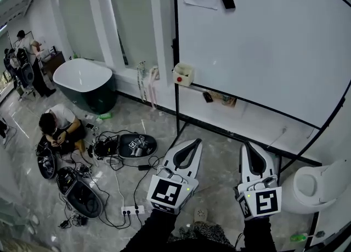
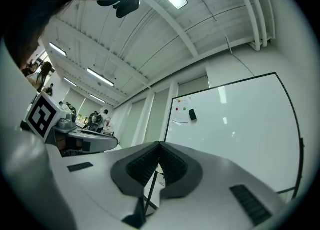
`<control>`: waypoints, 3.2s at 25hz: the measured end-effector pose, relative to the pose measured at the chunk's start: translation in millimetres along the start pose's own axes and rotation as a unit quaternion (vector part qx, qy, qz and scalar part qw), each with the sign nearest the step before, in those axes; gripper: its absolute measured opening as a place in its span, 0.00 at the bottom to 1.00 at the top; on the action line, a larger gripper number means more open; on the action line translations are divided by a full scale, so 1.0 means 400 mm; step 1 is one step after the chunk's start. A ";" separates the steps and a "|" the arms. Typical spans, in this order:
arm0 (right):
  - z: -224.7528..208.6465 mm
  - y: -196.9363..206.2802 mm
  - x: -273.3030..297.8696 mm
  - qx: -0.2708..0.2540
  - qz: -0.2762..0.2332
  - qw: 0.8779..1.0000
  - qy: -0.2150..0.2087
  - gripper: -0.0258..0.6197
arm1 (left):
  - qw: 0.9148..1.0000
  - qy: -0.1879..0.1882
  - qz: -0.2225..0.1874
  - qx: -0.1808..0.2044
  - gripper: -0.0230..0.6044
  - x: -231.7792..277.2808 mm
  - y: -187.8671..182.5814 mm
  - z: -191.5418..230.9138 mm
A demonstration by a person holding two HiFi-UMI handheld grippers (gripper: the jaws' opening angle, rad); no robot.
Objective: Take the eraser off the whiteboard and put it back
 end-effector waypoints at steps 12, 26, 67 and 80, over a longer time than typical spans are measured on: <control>-0.106 0.065 0.211 0.012 -0.021 1.000 -0.009 0.05 | 1.000 -0.012 -0.003 0.015 0.05 0.192 0.041 0.111; -0.294 0.104 0.450 0.014 -0.038 0.999 -0.008 0.05 | 0.999 -0.003 -0.018 0.029 0.05 0.477 0.042 0.210; -0.425 0.149 0.945 -0.045 -0.070 0.996 0.045 0.05 | 0.994 0.084 -0.054 0.032 0.05 0.911 0.120 0.546; -0.457 0.116 1.116 -0.079 -0.081 0.989 0.091 0.05 | 0.990 0.120 -0.066 0.014 0.05 1.078 0.116 0.686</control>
Point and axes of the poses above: the fingertips, and each gripper's own axes: x forward along the fingers, z to its left, y out of its underside, the point moved 8 cm from there along -x, backward along the fingers, and after that the axes turned 3 degrees about x, right-handed, at the moved point
